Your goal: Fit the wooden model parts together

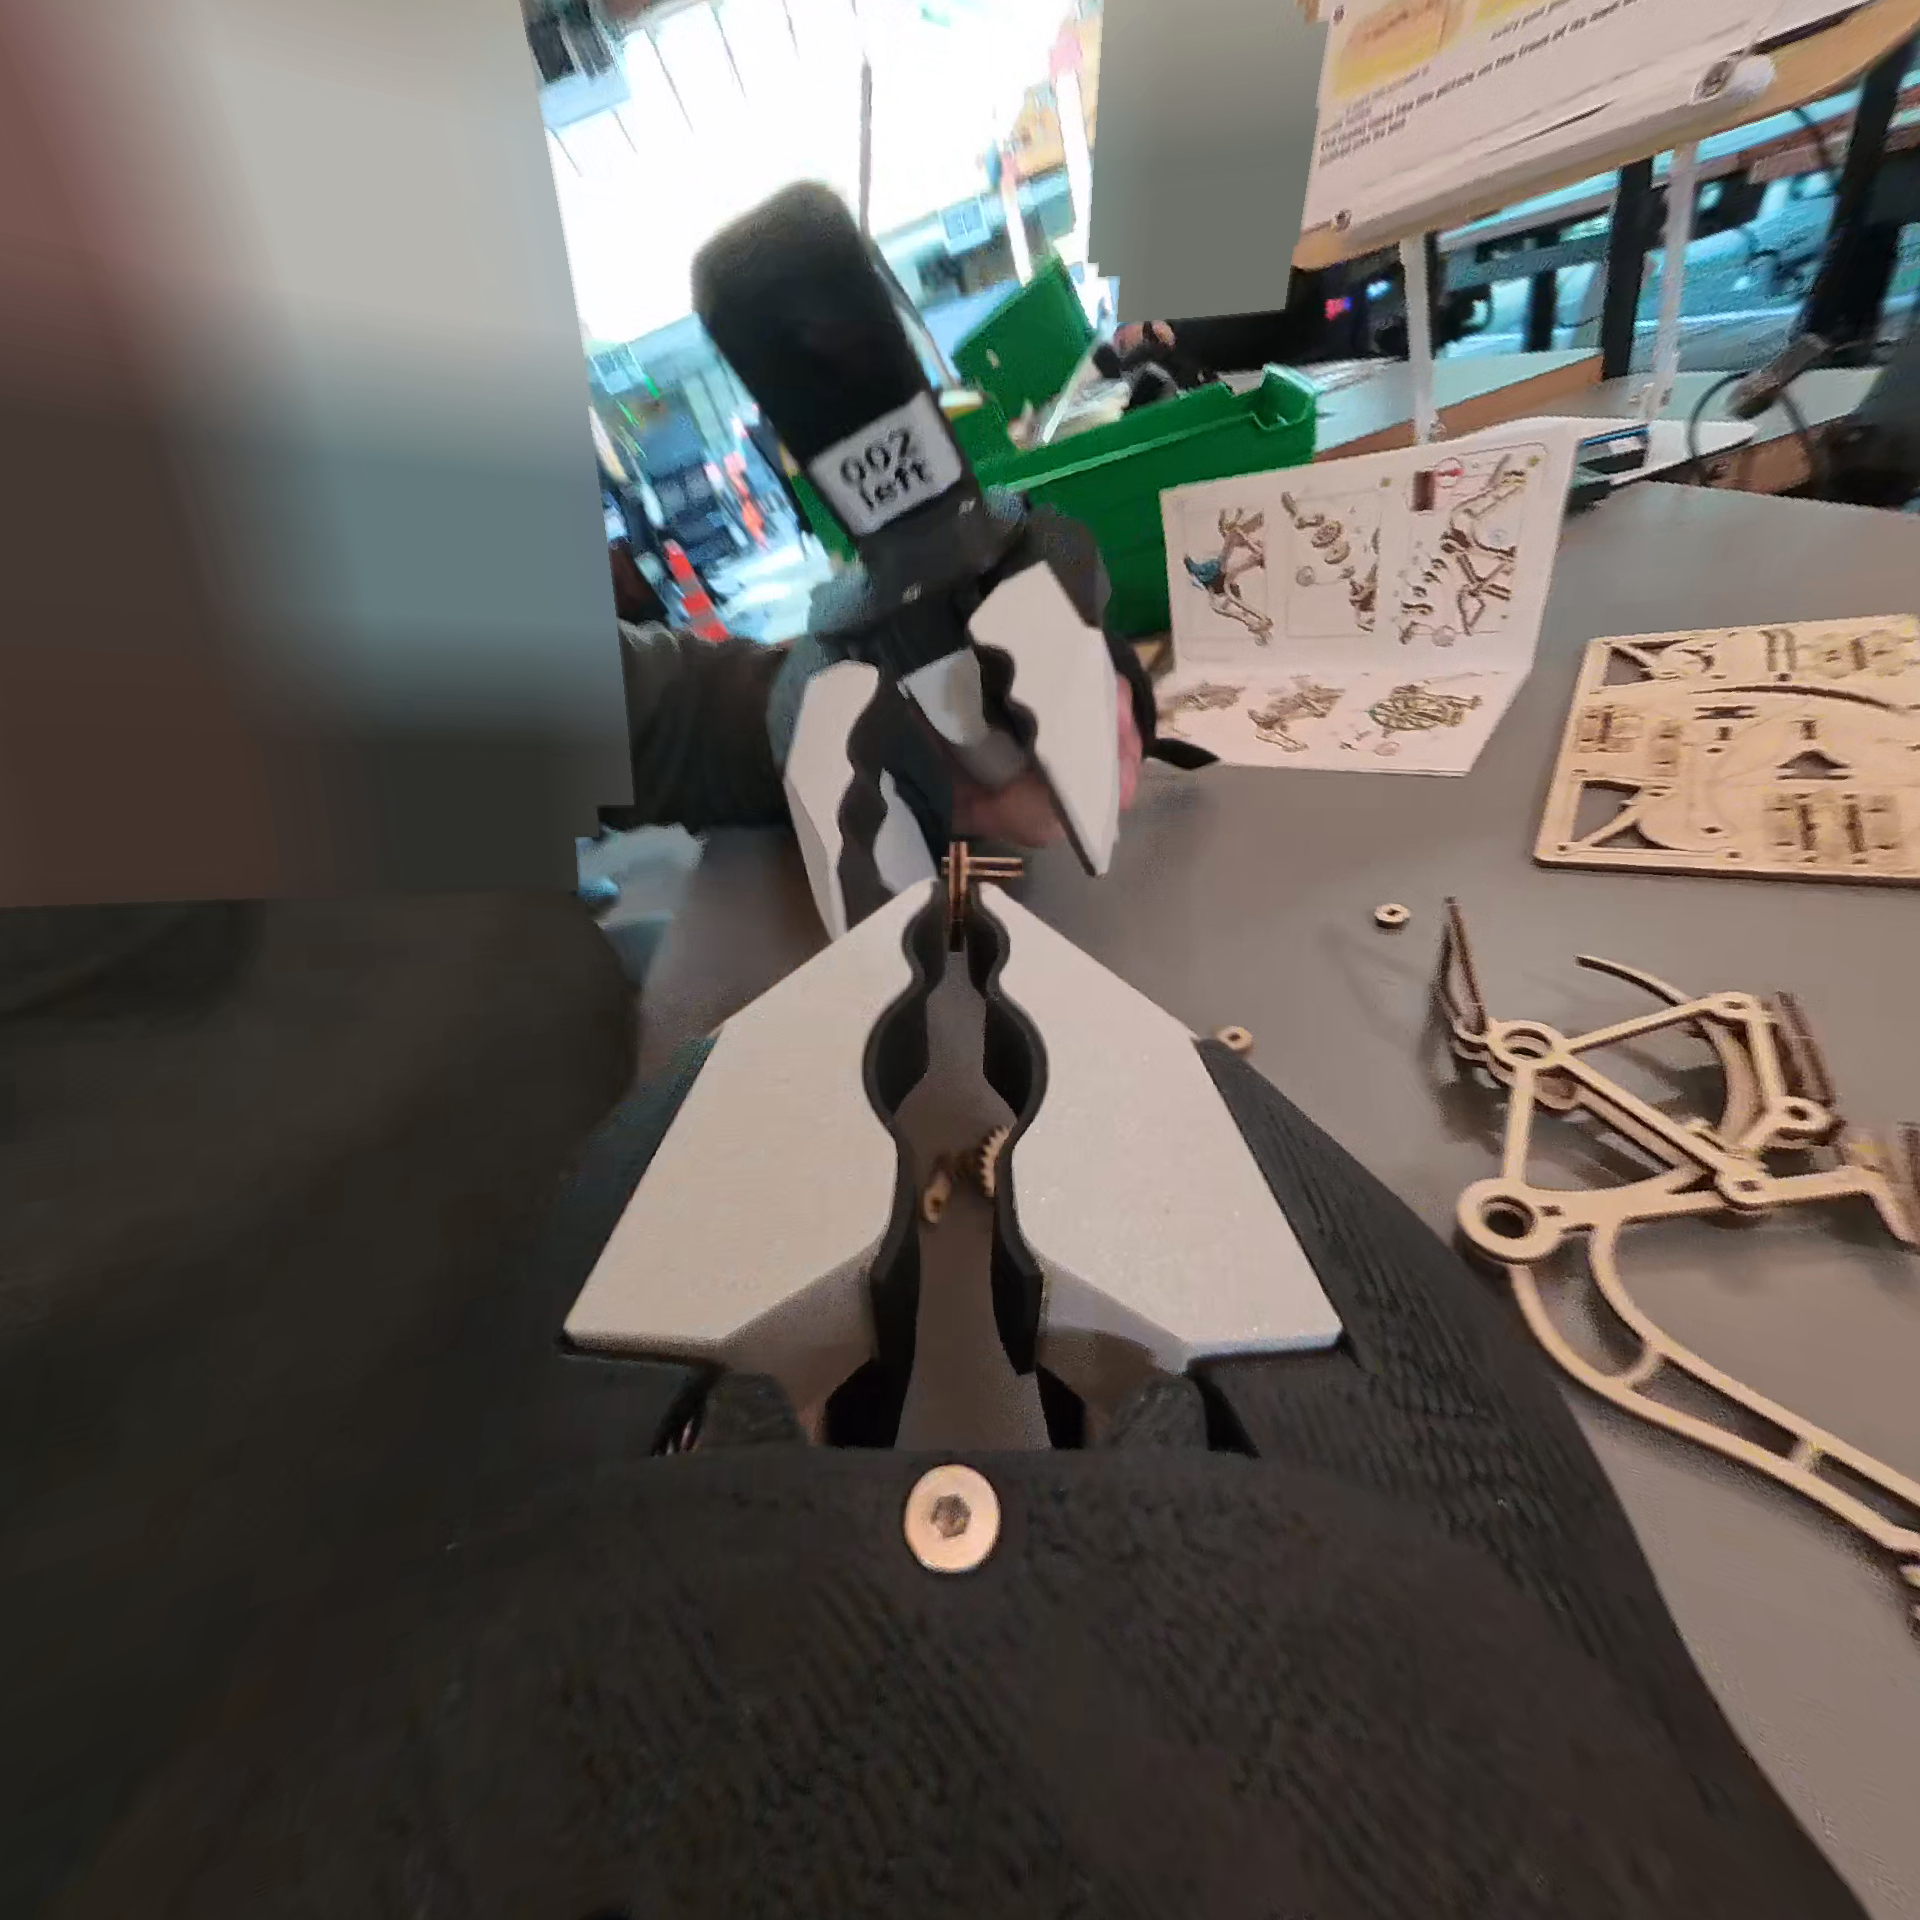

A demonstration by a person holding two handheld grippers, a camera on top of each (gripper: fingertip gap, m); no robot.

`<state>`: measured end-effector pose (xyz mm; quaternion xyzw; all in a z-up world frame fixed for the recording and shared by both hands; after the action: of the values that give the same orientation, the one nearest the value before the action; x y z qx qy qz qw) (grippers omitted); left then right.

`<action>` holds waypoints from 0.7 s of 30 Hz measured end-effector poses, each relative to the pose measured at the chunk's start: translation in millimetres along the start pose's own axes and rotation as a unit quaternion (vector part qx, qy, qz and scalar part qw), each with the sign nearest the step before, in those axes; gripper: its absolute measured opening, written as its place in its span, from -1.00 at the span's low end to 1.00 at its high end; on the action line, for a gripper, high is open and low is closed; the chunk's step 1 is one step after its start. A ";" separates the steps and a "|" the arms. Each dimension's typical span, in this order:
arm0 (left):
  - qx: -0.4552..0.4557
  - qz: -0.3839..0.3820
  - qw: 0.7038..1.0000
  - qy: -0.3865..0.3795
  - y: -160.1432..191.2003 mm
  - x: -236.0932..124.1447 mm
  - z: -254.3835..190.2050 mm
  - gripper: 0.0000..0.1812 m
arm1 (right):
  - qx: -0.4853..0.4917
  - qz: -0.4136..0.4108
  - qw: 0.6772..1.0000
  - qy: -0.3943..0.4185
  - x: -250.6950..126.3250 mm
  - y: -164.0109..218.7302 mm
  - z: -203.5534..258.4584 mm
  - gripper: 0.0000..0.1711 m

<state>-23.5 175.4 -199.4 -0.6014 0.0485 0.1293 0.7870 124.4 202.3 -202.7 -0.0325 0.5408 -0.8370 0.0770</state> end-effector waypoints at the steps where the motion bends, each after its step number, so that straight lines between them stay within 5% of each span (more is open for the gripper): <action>1: 0.021 -0.001 1.000 -0.009 -2.0 1.5 -1.4 -0.52 | 0.020 -0.010 1.000 -0.012 -0.4 -0.9 -0.4 -0.99; 7: 0.216 0.041 0.973 -0.069 -8.2 6.2 -13.6 -0.75 | 0.056 0.027 0.998 -0.026 2.1 5.5 -1.7 -0.98; 11: 0.261 0.080 0.957 -0.100 -1.6 10.1 -14.7 -0.94 | 0.038 0.047 0.998 -0.010 2.0 7.7 -2.0 -0.97; 16: 0.157 0.085 0.976 -0.124 3.1 8.0 0.0 -0.95 | -0.038 0.026 0.998 0.050 -2.4 3.2 -6.1 -0.74; 21: -0.050 -0.010 0.995 -0.084 -1.0 3.9 11.4 -0.94 | -0.166 0.010 0.980 0.106 -2.4 -0.2 2.2 -0.76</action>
<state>-20.4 186.7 -196.3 -0.6278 -0.0304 0.1732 0.7583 127.1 200.8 -201.6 0.0493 0.6778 -0.7333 0.0215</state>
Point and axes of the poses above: each gripper's, where its closed fingertips meet, x out along the fingers, y out of its underside, z = x × y across the jaws, the point moved 8 cm from there along -x, back along the fingers, and after that the axes turned 6 degrees about x, right-handed, at the moved point
